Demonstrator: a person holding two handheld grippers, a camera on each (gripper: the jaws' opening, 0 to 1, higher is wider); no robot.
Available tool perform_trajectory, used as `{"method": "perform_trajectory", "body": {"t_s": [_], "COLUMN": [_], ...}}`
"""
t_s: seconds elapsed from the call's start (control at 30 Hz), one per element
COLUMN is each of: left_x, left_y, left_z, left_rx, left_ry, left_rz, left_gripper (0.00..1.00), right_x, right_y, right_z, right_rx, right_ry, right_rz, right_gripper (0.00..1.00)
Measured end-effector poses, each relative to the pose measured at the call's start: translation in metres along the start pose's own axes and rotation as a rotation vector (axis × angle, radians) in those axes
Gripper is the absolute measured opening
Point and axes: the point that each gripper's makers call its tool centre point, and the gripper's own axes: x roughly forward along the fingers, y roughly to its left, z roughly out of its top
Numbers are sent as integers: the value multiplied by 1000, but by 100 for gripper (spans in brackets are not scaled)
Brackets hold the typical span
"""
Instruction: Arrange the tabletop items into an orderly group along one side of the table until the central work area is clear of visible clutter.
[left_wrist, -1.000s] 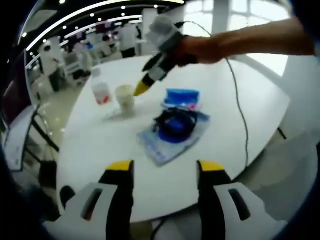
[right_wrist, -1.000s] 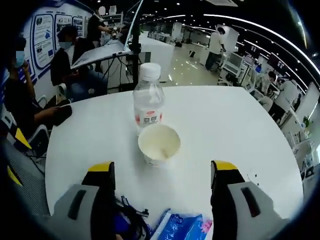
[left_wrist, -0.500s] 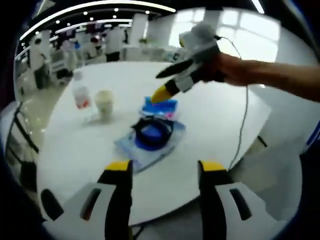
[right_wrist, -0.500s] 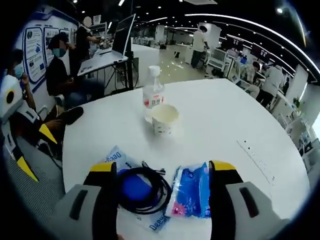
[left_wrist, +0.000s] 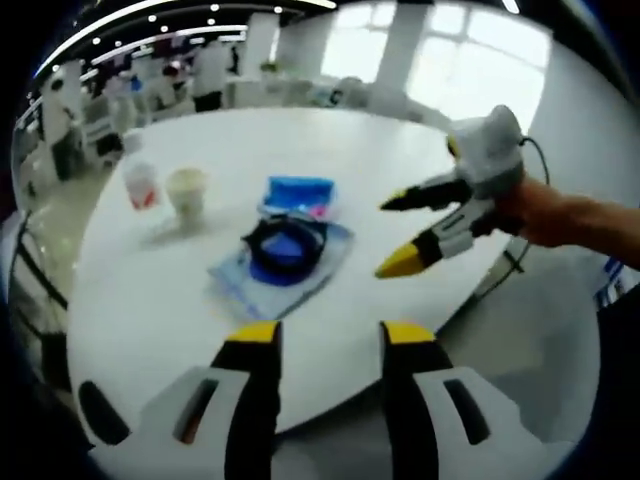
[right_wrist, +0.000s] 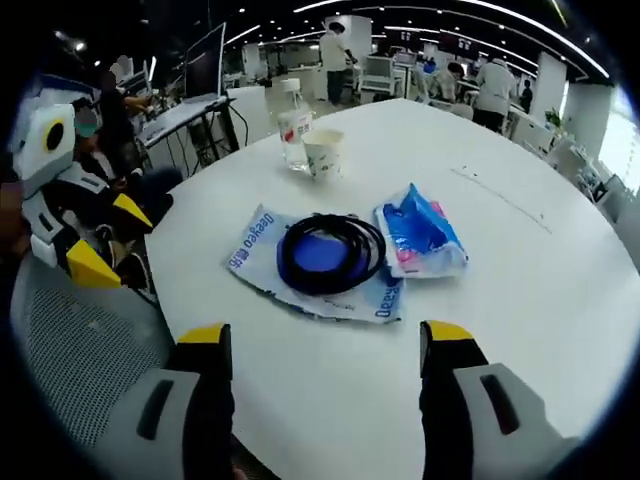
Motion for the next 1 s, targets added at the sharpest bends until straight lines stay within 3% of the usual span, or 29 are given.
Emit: {"method": "perform_trajectory", "body": {"t_s": [0.2,0.3,0.4,0.5,0.63,0.7,0.73,0.8,0.87,1.0], "left_x": [-3,-2,-1,2,-2,-2,-4,-6,-5,-9], "left_y": [6,11,8,8,10,18,30,40,43,54], "left_z": [4,3,2,1,9,9,4,4,3,-4], "left_rx": [-13,-30,-73,-76,-55,-60,-54,-56,-82,-163], "left_ry": [-32,-29,-29,-21,-64,-67,-43,-49,-41,-26], "left_rz": [21,30,-4,-10,-2,41,108,162,170,211], "left_gripper": [43,46,50,58,68,68,68,68,68,58], "right_x": [-4,-1,-1,-1,0,0,1,1,1,3], "right_y": [10,11,15,21,25,26,28,34,38,52], "right_z": [-7,-3,3,8,7,3,3,-1,1,-6], "right_rx": [95,93,100,91,54,65,76,98,84,31], "right_ry": [-16,-28,-47,-64,-64,-72,-87,-72,-89,-64], "right_rz": [-22,-33,-25,-4,27,45,62,95,104,154], "right_gripper": [77,77,78,81,82,83,83,83,84,84]}}
